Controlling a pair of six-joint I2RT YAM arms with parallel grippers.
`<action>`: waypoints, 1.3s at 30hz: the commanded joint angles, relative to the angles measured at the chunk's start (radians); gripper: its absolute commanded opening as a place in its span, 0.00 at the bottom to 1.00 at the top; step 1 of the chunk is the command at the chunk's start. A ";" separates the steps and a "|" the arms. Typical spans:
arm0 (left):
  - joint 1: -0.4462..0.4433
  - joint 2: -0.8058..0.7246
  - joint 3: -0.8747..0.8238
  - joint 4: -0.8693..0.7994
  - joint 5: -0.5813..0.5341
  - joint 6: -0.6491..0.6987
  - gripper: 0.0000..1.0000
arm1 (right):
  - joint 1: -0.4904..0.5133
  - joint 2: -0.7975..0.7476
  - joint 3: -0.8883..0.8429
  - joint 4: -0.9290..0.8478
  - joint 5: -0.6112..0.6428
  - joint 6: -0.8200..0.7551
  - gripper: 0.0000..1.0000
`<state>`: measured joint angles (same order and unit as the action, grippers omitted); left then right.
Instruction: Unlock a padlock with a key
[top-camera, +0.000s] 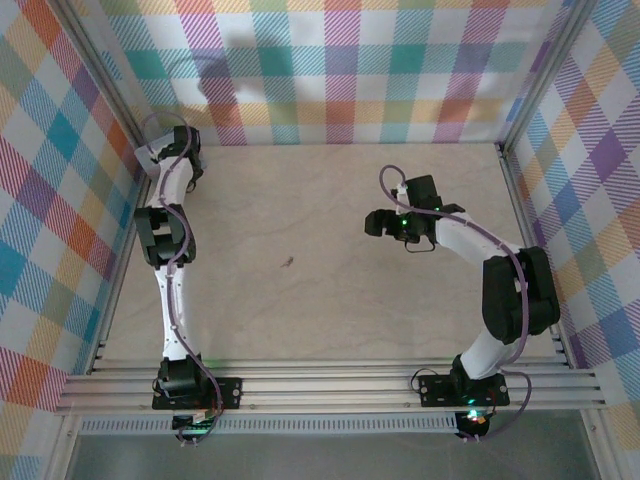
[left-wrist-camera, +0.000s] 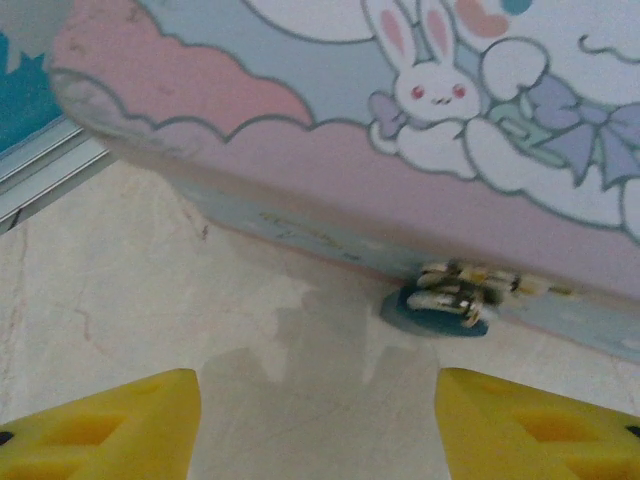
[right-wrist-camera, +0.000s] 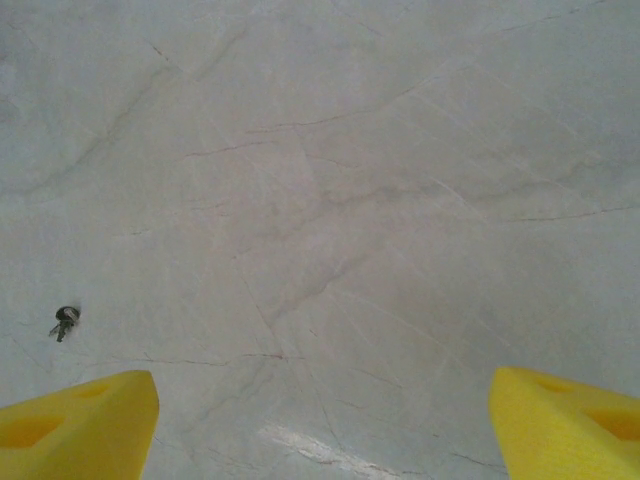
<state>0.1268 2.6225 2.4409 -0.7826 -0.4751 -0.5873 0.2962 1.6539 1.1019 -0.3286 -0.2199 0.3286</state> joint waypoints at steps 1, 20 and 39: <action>-0.003 0.026 0.063 0.008 -0.030 0.003 0.63 | 0.006 -0.016 0.041 -0.025 0.007 0.004 0.86; -0.004 0.084 0.152 0.026 0.006 0.070 0.26 | 0.013 -0.128 -0.031 -0.006 0.065 0.082 0.85; -0.153 -0.187 -0.233 0.105 0.067 0.182 0.00 | 0.019 -0.309 -0.207 0.075 0.109 0.040 0.85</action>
<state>0.0128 2.5336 2.2318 -0.7082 -0.4194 -0.4351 0.3084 1.3804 0.9154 -0.2882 -0.1081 0.3832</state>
